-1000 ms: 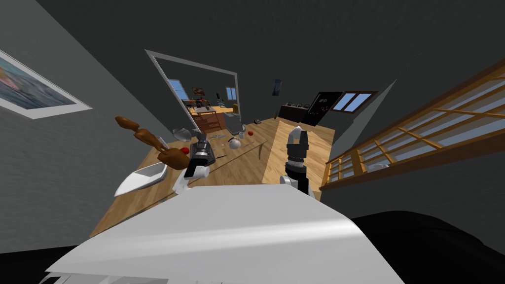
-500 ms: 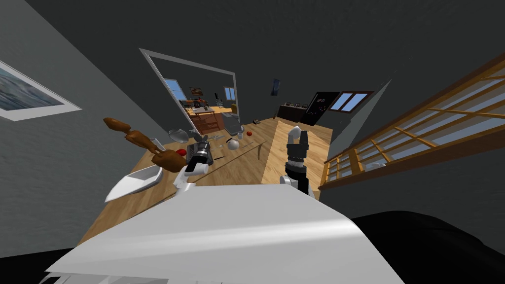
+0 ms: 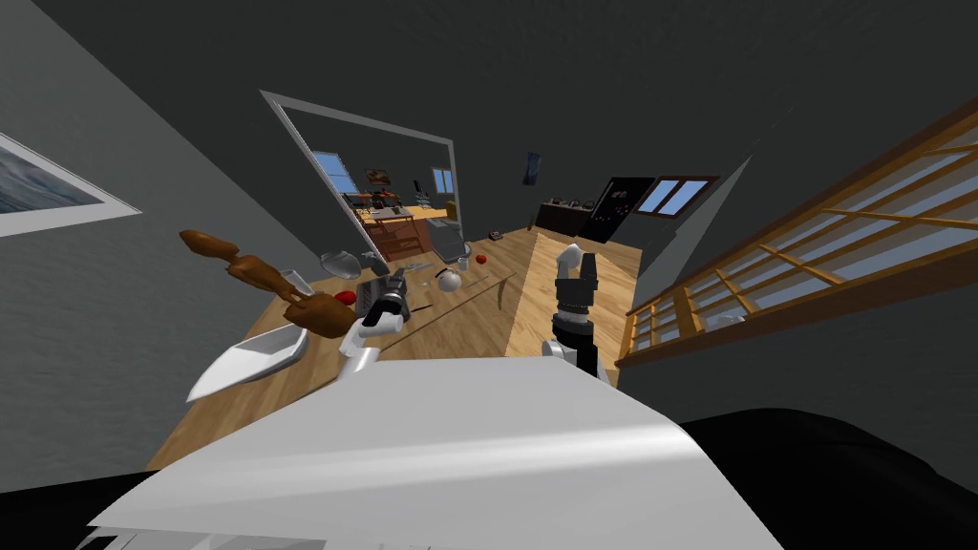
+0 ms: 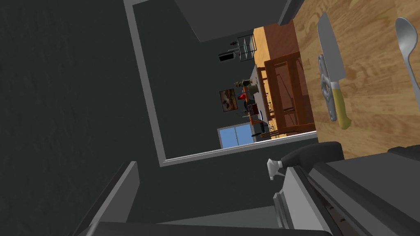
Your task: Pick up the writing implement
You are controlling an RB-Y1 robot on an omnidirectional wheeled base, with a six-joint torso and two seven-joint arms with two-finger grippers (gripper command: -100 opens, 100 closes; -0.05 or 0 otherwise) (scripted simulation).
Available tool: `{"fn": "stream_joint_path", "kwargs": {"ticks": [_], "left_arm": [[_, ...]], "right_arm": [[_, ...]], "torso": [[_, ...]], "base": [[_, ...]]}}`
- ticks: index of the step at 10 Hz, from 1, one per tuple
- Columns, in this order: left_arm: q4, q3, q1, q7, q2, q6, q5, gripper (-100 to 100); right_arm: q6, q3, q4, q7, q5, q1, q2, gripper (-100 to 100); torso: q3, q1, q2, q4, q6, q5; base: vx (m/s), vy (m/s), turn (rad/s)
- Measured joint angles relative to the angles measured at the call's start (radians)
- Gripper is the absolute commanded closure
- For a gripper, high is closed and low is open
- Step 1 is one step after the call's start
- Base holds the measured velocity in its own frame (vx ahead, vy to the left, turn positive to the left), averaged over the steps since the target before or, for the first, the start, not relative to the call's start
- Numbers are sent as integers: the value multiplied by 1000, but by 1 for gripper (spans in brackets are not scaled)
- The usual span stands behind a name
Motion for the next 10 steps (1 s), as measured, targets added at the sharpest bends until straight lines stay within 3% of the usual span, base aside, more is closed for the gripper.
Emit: {"fn": "stream_joint_path", "kwargs": {"ticks": [10], "left_arm": [[195,60,-122,31,50,271,-10,-100]], "right_arm": [[0,0,0,0,0,0,0,0]], "torso": [[0,0,0,0,0,0]], "base": [[33,-10,-23]]}}
